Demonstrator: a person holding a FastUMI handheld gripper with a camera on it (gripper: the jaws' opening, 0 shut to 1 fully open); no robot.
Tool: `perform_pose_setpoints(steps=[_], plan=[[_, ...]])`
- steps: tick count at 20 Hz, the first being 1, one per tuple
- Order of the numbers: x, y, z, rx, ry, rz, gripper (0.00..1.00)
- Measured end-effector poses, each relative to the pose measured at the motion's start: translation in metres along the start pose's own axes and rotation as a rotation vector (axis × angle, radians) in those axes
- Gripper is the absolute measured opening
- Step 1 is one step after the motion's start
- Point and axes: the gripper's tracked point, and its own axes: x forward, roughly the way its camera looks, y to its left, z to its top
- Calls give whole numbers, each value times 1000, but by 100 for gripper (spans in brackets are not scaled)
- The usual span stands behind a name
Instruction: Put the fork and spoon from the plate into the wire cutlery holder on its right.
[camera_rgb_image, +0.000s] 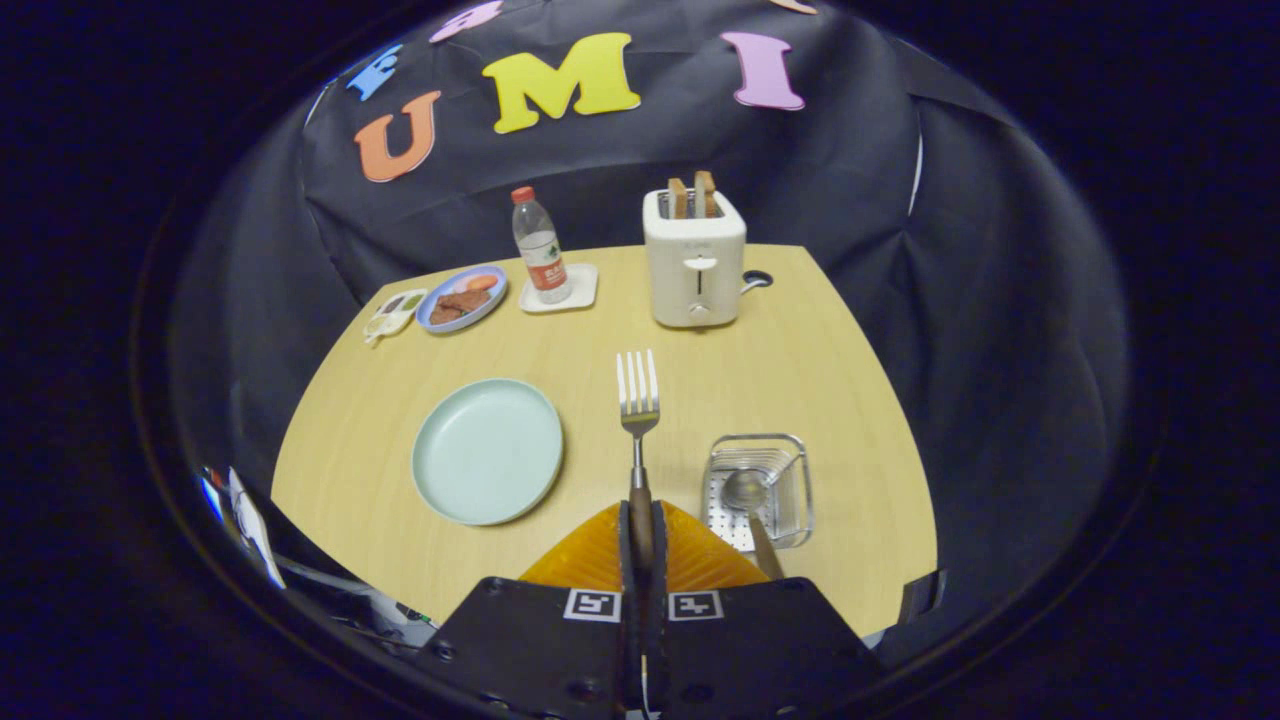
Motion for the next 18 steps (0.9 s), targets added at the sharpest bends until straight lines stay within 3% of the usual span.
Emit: perform_pose_setpoints(steps=[7, 18], plan=[[-19, -60, 3, 49, 59, -32, 2], [-26, -64, -29, 128, 307, 24, 4]])
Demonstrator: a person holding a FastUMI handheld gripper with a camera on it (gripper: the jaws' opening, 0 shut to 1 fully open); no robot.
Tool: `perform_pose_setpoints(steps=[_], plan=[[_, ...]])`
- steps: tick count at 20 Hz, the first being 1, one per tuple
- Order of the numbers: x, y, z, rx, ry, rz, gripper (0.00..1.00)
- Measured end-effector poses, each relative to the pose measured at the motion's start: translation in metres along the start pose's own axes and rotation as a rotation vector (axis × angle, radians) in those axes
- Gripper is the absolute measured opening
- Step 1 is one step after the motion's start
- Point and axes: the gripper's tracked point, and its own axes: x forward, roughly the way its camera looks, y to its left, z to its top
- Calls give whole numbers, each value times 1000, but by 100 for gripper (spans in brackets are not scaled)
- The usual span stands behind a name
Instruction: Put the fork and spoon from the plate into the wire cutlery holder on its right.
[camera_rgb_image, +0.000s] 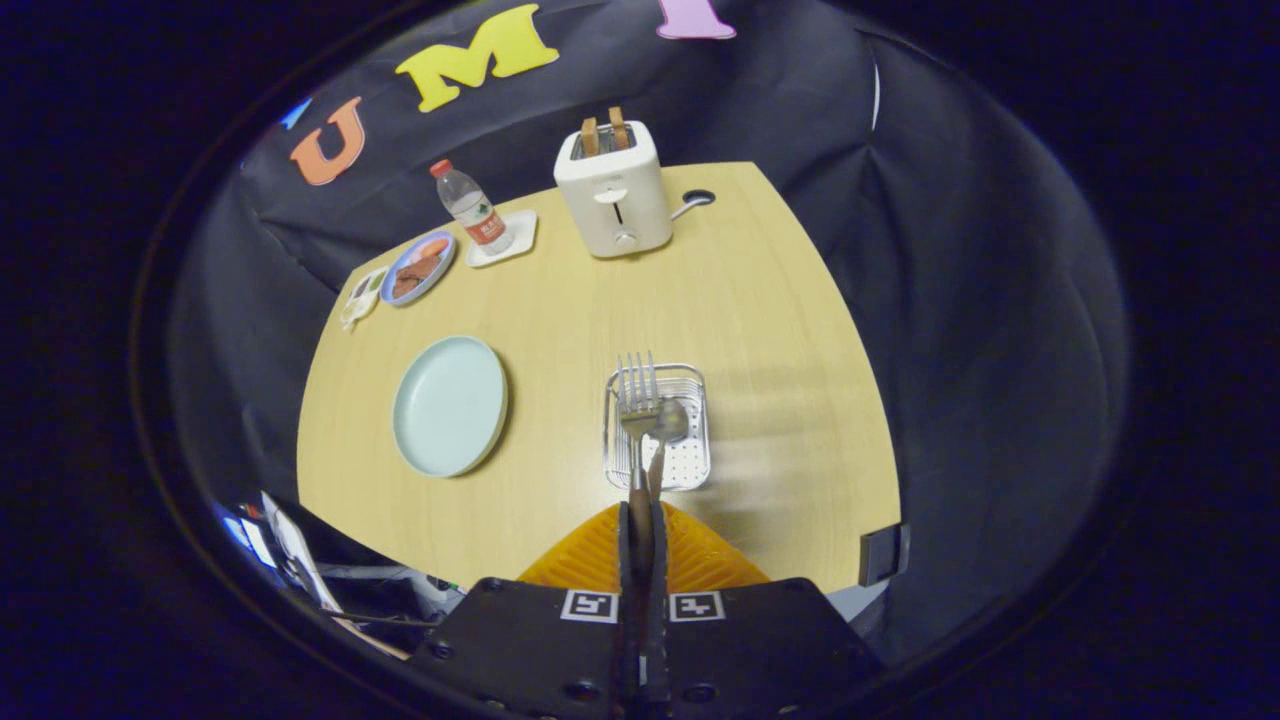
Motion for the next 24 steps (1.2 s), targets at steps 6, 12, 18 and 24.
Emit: perform_pose_setpoints(steps=[6, 12, 18, 24], plan=[[4, -1, 3, 18, 14, -12, 7], [5, -3, 6, 41, 9, -14, 7], [7, -5, 11, 93, -14, -3, 21], [13, 9, 15, 87, -59, -7, 50]])
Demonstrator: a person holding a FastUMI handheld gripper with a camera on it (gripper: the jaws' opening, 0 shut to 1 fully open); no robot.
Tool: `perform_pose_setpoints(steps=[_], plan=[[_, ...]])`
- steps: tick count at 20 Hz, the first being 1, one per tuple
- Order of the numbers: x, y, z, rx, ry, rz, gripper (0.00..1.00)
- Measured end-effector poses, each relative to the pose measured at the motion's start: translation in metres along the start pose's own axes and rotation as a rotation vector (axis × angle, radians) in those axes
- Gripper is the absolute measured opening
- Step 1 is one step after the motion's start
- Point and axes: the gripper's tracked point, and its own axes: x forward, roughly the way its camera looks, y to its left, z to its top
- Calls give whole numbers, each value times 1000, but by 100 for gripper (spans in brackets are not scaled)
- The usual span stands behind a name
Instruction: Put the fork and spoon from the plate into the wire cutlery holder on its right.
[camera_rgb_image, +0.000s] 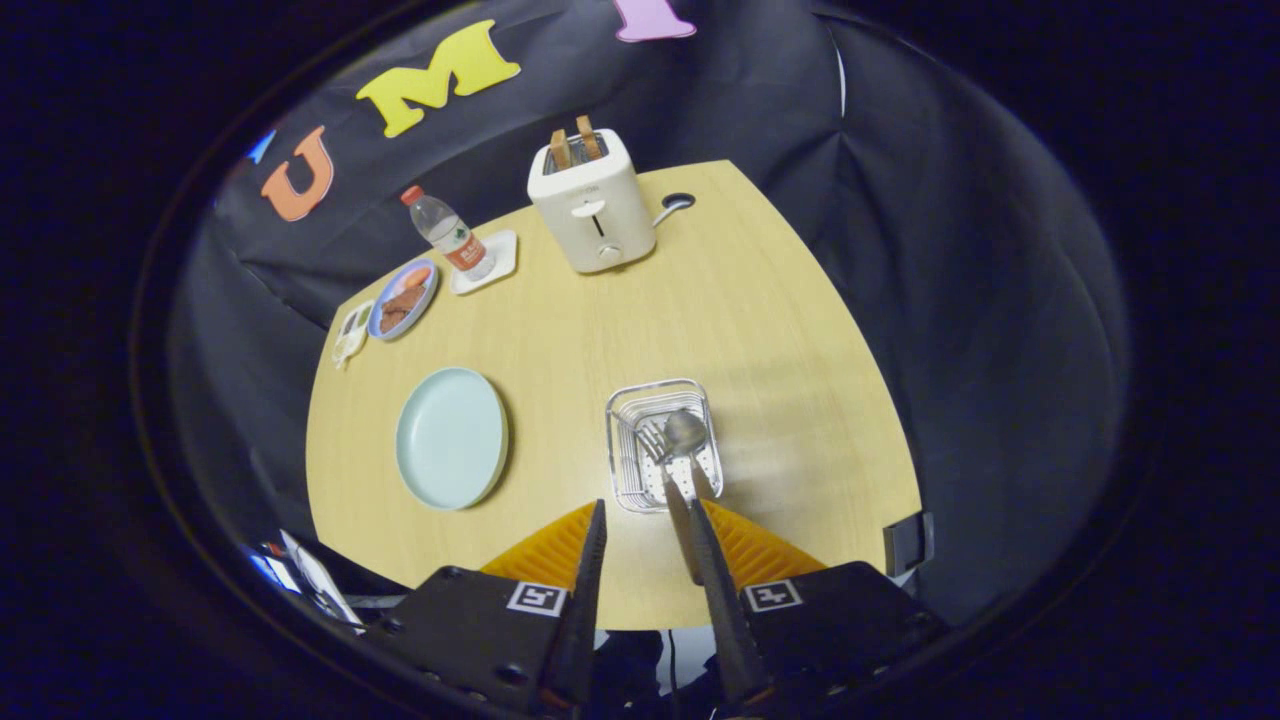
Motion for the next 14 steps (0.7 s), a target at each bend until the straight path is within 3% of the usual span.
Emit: perform_pose_setpoints(steps=[4, 6, 11, 14], plan=[[-1, 32, 0, -14, -30, 20, 65], [-1, 57, -1, -43, -53, 50, 78], [-11, 120, 2, -125, -145, 109, 88], [-28, 152, 9, -177, -237, 93, 92]])
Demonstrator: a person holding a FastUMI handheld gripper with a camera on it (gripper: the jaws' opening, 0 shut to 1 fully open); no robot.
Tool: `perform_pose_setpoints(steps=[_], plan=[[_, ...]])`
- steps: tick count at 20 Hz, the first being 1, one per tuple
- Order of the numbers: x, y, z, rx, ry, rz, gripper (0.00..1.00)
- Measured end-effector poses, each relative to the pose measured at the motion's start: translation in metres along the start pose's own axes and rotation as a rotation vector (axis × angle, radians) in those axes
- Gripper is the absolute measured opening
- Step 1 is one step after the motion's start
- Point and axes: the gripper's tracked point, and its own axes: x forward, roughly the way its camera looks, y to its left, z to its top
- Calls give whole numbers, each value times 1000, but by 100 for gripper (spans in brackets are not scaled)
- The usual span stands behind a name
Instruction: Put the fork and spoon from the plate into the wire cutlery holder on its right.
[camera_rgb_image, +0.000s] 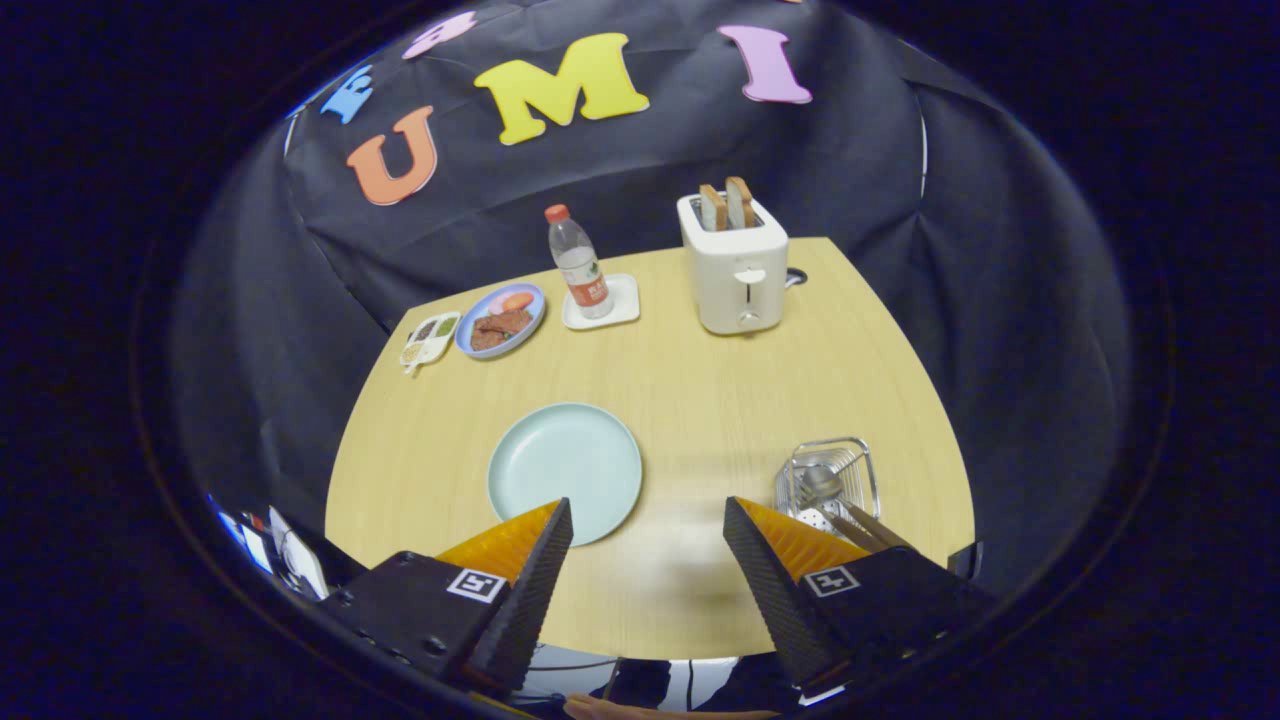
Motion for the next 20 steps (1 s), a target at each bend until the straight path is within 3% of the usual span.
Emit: perform_pose_setpoints(steps=[3, 11, 13, 20], plan=[[-21, 29, 20, -53, -115, -7, 92], [-123, 73, 87, -112, -607, -78, 92], [-140, 87, 83, -132, -666, -51, 93], [-197, 85, 79, -192, -888, -150, 95]])
